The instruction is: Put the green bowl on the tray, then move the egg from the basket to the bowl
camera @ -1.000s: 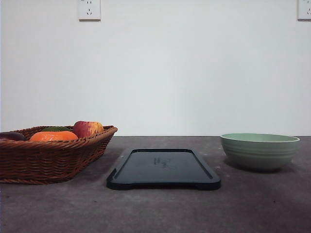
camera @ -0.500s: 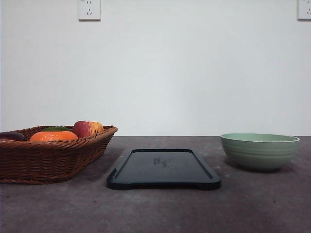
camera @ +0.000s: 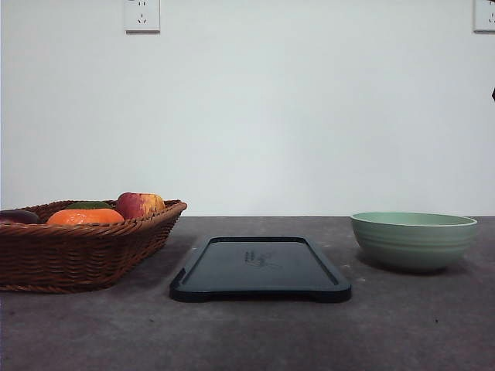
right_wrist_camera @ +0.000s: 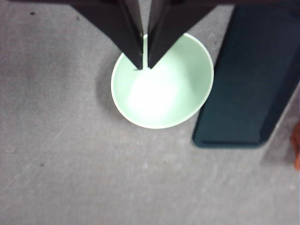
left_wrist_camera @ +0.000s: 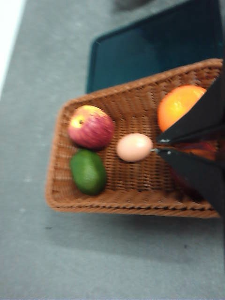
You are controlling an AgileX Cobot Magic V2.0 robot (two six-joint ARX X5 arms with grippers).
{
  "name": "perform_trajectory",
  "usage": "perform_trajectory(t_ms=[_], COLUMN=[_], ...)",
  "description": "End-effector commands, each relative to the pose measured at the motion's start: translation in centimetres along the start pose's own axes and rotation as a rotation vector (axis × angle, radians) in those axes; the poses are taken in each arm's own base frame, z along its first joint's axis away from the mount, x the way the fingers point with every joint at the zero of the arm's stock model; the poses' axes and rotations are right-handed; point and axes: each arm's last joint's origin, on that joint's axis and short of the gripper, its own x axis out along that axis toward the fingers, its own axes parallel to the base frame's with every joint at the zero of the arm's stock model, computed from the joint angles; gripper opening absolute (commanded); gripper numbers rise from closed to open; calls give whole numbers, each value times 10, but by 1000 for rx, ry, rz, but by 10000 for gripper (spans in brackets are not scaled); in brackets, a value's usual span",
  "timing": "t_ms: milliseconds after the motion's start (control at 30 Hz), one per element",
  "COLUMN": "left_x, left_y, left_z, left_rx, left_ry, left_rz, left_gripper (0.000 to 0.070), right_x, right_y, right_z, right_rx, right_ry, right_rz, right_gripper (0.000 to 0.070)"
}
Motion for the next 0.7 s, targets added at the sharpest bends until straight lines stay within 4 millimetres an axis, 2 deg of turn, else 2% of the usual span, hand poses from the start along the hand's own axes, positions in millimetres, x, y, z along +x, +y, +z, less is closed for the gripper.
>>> perform_trajectory(t_ms=[0, 133, 200, 233, 300, 333, 400, 667], left_x=[-2, -1, -1, -1, -1, -1, -1, -1], left_y=[-2, -2, -2, -2, -2, -2, -2, -2], left_z=[7, 8, 8, 8, 8, 8, 8, 8], left_rx=[36, 37, 37, 38, 38, 38, 38, 34], left_ry=[-15, -18, -18, -18, -18, -19, -19, -19], left_rz=[-11, -11, -12, -15, -27, -28, -29, -29], left_gripper=[9, 16, 38, 82, 227, 303, 368, 364], right_x=[-1, -2, -2, -2, -2, -2, -2, -1], right_y=[1, 1, 1, 1, 1, 1, 1, 1], right_z=[6, 6, 5, 5, 5, 5, 5, 10], right_rx=[-37, -36, -34, -34, -33, -33, -32, -8], right_ry=[-16, -11, -4, -3, -1, -1, -1, 62], right_rz=[3, 3, 2, 1, 1, 1, 1, -6], right_gripper=[7, 23, 104, 178, 320, 343, 353, 351])
